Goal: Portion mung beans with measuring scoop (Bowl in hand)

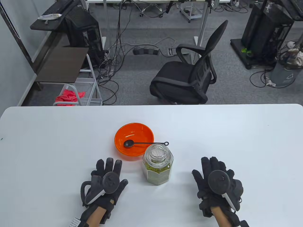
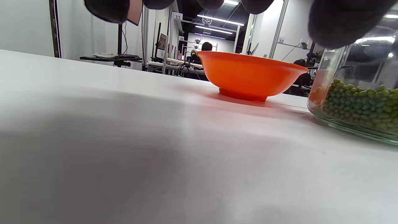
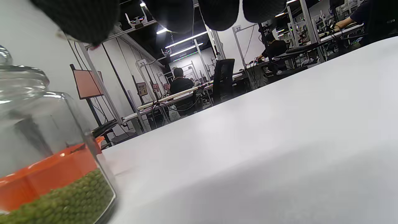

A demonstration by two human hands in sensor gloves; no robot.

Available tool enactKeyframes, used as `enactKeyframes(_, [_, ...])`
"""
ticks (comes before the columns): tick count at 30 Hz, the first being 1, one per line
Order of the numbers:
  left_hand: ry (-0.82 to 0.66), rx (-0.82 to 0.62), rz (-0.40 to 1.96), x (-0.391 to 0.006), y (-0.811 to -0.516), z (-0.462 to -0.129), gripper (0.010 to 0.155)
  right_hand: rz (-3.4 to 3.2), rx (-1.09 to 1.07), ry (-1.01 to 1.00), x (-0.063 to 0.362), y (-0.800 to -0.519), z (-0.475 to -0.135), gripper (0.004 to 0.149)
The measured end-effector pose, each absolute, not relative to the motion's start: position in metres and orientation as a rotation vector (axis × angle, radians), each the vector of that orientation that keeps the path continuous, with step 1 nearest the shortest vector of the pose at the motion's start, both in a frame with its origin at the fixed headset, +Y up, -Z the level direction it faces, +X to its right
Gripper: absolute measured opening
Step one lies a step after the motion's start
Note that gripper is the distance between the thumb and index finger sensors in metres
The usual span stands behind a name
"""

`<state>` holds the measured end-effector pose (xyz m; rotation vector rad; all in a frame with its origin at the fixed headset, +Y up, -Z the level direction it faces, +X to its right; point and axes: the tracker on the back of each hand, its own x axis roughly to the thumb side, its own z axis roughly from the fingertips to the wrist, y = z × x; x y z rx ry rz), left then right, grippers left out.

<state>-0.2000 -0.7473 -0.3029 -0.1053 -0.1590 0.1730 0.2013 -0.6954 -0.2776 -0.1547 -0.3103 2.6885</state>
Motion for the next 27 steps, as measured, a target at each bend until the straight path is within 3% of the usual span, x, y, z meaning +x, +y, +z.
enactKeyframes(27, [-0.165, -0.145, 0.199, -0.2, -0.749, -0.301, 0.083, 2.508, 0.021, -0.378, 0.15, -0.632, -0.306, 0.07])
